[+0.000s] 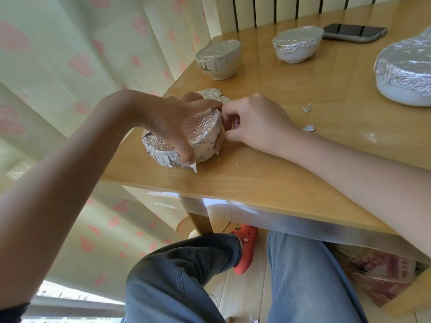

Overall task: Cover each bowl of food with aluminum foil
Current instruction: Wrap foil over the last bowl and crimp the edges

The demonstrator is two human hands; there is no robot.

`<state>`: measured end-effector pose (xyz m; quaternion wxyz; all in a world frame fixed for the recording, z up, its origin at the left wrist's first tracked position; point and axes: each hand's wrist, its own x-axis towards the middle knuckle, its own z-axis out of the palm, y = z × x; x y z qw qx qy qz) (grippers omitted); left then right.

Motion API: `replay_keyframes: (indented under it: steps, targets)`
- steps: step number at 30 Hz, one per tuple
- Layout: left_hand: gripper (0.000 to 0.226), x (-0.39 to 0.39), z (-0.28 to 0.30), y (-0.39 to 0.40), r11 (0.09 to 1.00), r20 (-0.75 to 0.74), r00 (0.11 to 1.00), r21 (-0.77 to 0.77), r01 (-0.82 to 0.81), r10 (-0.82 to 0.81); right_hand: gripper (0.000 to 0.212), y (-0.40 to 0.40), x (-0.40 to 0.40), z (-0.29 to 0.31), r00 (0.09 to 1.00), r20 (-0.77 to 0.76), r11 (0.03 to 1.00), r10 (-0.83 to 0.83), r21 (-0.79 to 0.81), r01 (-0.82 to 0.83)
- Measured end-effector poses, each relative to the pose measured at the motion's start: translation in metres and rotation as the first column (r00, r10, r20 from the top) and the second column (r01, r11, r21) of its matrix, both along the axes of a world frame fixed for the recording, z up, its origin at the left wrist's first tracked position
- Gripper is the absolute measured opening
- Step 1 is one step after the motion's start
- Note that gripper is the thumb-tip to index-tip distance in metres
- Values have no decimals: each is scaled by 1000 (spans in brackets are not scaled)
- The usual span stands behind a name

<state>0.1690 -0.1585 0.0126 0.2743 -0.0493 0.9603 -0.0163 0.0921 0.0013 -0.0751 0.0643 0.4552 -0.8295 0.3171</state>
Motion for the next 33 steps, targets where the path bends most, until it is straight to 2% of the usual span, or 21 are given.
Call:
replay_keyframes:
  steps: [2,4,6,8,11,14,17,19,24,26,28,31,33]
  targets:
    - [120,0,-1,4,1000,-23,1000,3,-6,6,16,1,-2,0,975,-222,994,5,111,20]
    - [113,0,-1,6,1000,-32,999,7,-10,10,29,3,-4,-3,919,-391,977,57,210,29]
    - [110,0,-1,7,1000,-35,999,9,-3,4,45,3,-4,-3,872,-474,962,121,271,14]
    - [110,1,-1,7,1000,-43,999,13,1,0,53,2,-1,-4,799,-577,966,170,260,-18]
    - [110,1,-2,8,1000,-46,999,9,3,-3,49,0,3,-10,727,-671,988,145,136,-72]
    - [112,0,-2,6,1000,-46,999,1,-6,6,47,-3,2,-13,743,-644,982,181,165,-96]
    - [114,0,-2,5,1000,-41,999,-3,-7,7,42,3,1,-10,814,-494,946,305,258,-198]
    - [113,0,-2,6,1000,-41,999,-3,-9,8,41,5,-3,-7,838,-440,934,324,289,-210]
    - [110,0,-4,5,1000,-53,998,2,-20,20,46,-4,0,-10,759,-611,971,225,201,-127]
    - [111,-1,-6,4,998,-73,995,8,-60,60,42,-7,3,-7,752,-628,971,203,231,-69]
    - [114,-3,-8,5,995,-91,991,5,-102,102,37,-4,3,-2,828,-535,960,169,279,-15]
    - [114,-4,-8,4,991,-98,986,8,-132,133,27,0,-1,-3,890,-423,964,171,260,-62]
    - [112,-3,-8,4,990,-95,985,22,-141,143,18,6,1,-1,937,-290,965,196,226,-132]
